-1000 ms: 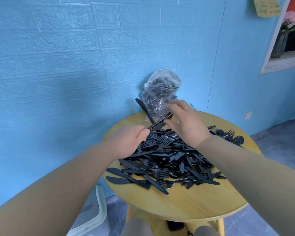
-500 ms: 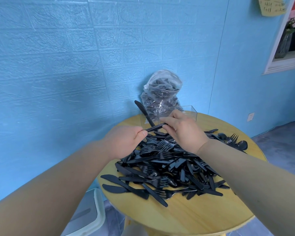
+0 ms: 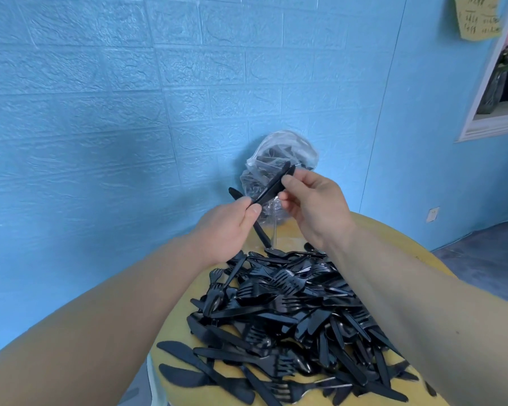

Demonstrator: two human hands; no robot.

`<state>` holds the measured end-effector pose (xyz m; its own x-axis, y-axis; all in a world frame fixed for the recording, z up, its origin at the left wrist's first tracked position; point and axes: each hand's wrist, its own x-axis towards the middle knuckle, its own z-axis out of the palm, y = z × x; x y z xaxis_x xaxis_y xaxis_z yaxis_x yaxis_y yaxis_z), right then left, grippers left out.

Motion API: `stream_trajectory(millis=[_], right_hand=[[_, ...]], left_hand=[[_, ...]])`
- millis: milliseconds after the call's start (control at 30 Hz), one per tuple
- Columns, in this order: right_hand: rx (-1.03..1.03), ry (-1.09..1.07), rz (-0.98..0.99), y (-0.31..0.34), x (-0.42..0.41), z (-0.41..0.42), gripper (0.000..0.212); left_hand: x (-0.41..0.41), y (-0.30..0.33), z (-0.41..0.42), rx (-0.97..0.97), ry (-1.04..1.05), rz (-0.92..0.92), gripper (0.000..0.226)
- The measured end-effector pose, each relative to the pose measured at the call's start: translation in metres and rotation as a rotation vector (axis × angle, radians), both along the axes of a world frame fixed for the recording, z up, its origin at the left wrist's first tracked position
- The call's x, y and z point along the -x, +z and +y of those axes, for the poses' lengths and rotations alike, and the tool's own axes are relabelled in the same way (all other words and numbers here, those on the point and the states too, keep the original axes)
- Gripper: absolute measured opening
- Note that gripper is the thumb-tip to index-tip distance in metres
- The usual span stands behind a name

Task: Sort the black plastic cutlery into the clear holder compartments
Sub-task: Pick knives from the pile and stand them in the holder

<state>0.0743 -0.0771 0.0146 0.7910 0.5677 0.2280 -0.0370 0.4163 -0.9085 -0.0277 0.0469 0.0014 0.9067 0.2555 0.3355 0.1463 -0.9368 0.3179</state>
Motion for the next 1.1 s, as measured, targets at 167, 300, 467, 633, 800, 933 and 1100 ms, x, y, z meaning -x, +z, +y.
stream_trajectory(millis=[167,300,467,633,800,933,1100], right_hand=[[0.154,-0.134,-0.302,0.027,-0.027,0.022,0.010],[0.365,-0.300,-0.611,0.036,-0.061,0.037,0.010],[0.744,-0.089,-0.891,0.003,-0.079,0.076,0.011],[0.857,0.033,-0.963,-0.024,-0.084,0.105,0.012],[0.895,-0.037,-1.027,-0.041,-0.086,0.111,0.030],[0.960,-0.139,-1.170,-0.045,-0.086,0.112,0.033],[1.113,-0.190,-1.231,-0.042,-0.086,0.120,0.034]], left_hand=[[-0.024,0.001,0.036,-0.011,0.079,-0.085,0.036],[-0.035,-0.023,0.066,-0.013,0.245,-0.093,0.043],[-0.048,-0.044,0.073,0.013,0.258,0.029,0.057],[-0.056,-0.052,0.083,0.008,0.274,0.062,0.071],[-0.059,-0.056,0.092,0.021,0.253,0.120,0.075],[-0.060,-0.059,0.095,0.032,0.214,0.142,0.073],[-0.061,-0.063,0.099,0.023,0.176,0.134,0.073]])
